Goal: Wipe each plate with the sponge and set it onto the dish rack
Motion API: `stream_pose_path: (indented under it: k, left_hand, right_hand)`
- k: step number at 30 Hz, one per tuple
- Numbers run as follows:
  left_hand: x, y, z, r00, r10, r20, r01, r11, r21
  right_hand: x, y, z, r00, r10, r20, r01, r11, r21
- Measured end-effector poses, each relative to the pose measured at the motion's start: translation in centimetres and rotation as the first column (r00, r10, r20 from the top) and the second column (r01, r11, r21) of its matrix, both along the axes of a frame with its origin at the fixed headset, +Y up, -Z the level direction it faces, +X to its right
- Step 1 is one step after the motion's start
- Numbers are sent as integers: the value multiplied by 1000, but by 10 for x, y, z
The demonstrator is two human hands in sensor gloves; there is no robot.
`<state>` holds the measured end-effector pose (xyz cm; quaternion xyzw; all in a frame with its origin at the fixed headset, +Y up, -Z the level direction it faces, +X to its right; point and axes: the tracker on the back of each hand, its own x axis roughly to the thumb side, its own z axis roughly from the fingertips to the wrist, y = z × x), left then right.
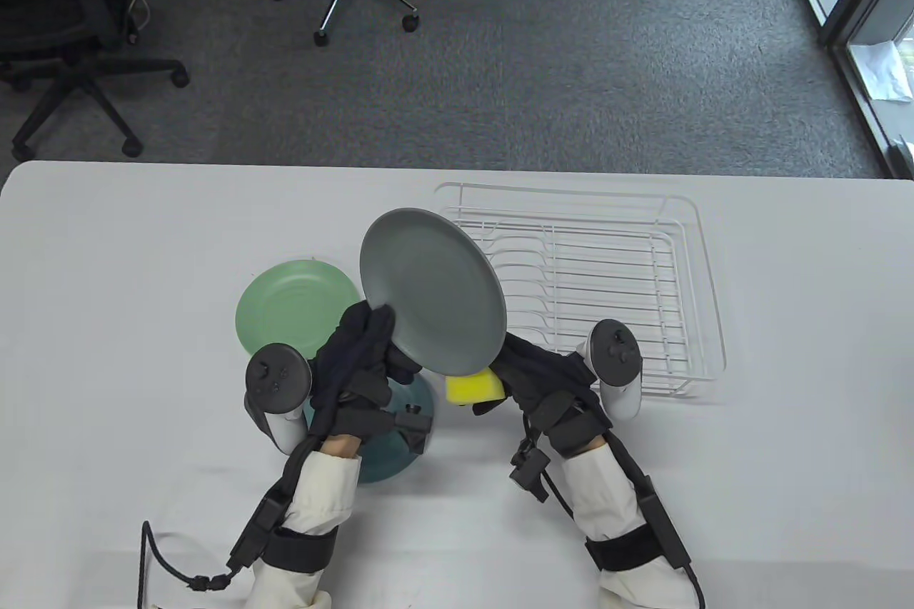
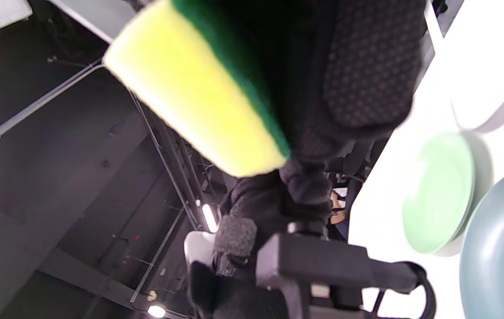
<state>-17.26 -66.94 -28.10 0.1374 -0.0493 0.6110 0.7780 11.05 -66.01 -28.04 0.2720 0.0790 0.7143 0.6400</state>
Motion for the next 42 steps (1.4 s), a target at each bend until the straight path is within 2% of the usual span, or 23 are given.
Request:
stream_pose_path:
  k: [2,6,10,13,20,26,31,36,39,42]
  left_hand:
    - [1,0,0,1000,-19,-4,19,1000,7]
    - [6,0,0,996,-94,-10,94,995,17]
    - [13,-4,0,991,-130,20,130,991,11]
    - [22,-7,1,987,-150,58,150,989,4]
    - [36,-7,4,974,-171,146,173,985,1]
    - [50,-5,8,959,-122,256,130,991,-15]
    - [56,5,16,954,-79,289,78,997,16]
    - [41,9,14,975,-56,213,47,998,45]
    - [31,5,9,984,-23,177,20,1000,19]
    - [21,0,4,990,-2,139,3,1000,-5]
  right_hand:
    - [9,12,4,997,54,47,-57,997,43]
    - [25,37,20,950,179,254,-213,971,112]
    - [31,45,26,913,195,357,-263,953,153]
    - [33,42,25,911,150,385,-226,961,161]
    - [34,31,17,962,-56,265,-6,974,226]
    - [25,17,9,979,-145,144,122,980,155]
    - [9,12,9,989,-103,103,88,986,144]
    - [1,14,11,996,-46,74,35,989,141]
    - [2,19,13,997,7,80,-20,987,161]
    - [10,29,19,997,-14,82,0,986,166]
